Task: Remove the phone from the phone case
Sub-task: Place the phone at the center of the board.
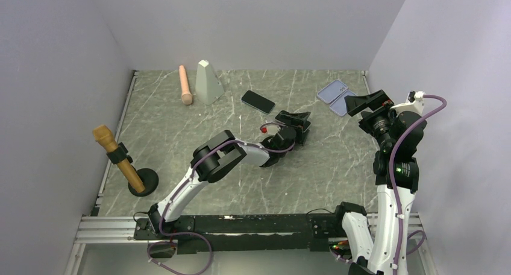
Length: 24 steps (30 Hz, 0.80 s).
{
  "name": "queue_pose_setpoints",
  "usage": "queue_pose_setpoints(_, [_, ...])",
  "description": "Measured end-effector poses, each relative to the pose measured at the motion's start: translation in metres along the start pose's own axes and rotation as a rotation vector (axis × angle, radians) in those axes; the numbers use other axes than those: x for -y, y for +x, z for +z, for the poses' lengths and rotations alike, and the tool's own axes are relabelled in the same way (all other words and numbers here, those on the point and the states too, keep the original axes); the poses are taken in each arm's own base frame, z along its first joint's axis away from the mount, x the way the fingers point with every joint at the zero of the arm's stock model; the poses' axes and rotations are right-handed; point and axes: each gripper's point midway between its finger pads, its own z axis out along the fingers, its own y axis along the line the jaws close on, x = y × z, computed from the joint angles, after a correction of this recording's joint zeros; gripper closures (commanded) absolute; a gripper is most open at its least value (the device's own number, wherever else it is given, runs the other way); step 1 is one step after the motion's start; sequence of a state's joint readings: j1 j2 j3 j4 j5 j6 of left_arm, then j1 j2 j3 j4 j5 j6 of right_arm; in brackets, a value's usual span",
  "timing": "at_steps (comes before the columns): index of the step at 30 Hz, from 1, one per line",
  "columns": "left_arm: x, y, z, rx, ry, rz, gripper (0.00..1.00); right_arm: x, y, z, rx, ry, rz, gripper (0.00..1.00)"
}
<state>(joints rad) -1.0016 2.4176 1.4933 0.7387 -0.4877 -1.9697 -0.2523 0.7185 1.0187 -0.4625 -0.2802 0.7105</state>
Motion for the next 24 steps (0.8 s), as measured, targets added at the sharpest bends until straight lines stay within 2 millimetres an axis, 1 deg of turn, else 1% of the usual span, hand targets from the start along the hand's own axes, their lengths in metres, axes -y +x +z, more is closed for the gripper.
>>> queue_pose_setpoints(8, [-0.016, 0.01, -0.003, -0.074, -0.127, 0.088, 0.01, -0.002, 0.001, 0.0, -0.006, -0.008, 0.015, 0.0])
queue_pose_setpoints(13, [-0.021, 0.007, -0.004, -0.097, -0.189, 0.12, 0.01, -0.007, -0.002, -0.002, -0.003, -0.021, 0.016, 0.0])
queue_pose_setpoints(18, [-0.016, 0.008, -0.003, -0.113, -0.222, 0.147, 0.0, -0.015, -0.009, -0.006, 0.013, -0.036, 0.016, 0.0])
queue_pose_setpoints(24, [-0.001, 0.013, 0.0, -0.131, -0.292, 0.143, 0.01, -0.023, -0.016, -0.009, 0.028, -0.05, 0.01, 0.0])
